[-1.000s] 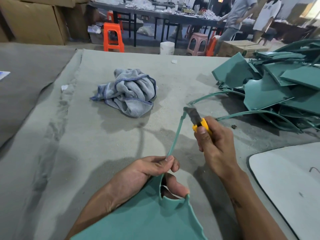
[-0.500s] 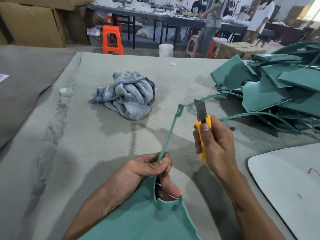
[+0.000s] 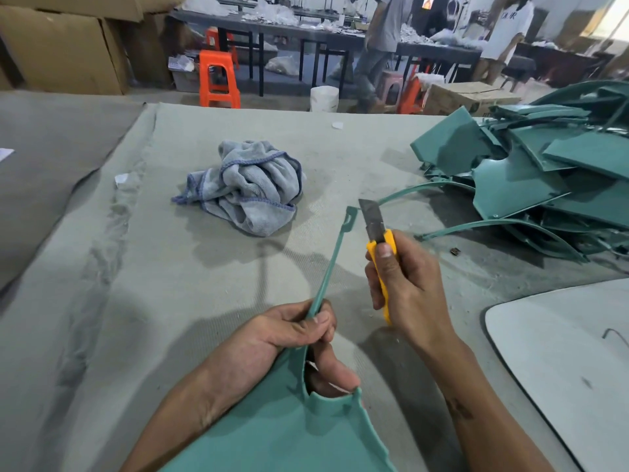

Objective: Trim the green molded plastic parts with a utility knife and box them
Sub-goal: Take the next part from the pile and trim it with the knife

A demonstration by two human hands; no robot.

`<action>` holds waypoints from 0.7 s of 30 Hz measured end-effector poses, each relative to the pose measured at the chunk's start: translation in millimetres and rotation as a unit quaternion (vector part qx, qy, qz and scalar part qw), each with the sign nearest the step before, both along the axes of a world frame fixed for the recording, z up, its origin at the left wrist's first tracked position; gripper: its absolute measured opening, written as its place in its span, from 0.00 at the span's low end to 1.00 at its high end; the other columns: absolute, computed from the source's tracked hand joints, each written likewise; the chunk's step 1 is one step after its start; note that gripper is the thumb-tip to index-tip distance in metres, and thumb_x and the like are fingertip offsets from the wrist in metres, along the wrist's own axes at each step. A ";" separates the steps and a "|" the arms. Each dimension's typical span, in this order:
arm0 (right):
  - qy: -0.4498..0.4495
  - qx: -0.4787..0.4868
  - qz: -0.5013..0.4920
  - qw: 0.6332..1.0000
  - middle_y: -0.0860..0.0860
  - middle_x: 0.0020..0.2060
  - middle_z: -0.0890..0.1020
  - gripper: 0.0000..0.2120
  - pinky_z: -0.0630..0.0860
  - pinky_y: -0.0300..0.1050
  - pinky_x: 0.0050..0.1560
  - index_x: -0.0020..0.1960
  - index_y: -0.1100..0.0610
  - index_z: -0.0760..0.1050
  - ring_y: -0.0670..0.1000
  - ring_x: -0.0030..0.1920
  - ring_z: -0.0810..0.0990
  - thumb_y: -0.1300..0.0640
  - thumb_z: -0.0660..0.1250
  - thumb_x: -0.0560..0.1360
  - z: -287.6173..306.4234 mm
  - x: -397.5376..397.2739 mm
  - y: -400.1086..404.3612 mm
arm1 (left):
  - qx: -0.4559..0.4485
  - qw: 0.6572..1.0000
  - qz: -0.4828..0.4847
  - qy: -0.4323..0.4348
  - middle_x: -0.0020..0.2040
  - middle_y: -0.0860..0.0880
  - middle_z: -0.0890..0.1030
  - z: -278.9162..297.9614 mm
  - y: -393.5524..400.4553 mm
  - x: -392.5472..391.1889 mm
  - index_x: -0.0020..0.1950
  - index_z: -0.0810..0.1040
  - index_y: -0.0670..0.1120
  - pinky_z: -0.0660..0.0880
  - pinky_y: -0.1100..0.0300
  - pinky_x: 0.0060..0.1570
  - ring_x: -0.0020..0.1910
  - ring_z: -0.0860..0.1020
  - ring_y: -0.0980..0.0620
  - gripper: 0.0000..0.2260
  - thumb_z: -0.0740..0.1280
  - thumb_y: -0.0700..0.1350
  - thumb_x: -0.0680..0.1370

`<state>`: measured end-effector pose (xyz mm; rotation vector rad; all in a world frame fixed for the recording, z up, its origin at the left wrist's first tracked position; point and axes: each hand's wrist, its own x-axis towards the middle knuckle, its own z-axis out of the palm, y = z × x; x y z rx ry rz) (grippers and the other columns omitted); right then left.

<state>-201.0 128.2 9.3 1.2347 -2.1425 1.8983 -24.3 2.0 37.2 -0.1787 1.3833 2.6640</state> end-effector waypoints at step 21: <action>-0.108 -0.030 -0.158 0.981 0.50 0.36 0.86 0.09 0.74 0.45 0.28 0.51 0.46 0.72 0.52 0.25 0.78 0.43 0.67 0.81 6.7 -0.9 0.7 | 0.111 0.904 0.412 -0.030 0.36 0.42 0.85 5.2 -4.2 -8.7 0.41 0.76 0.49 0.82 0.53 0.33 0.31 0.84 0.45 0.07 0.65 0.47 0.79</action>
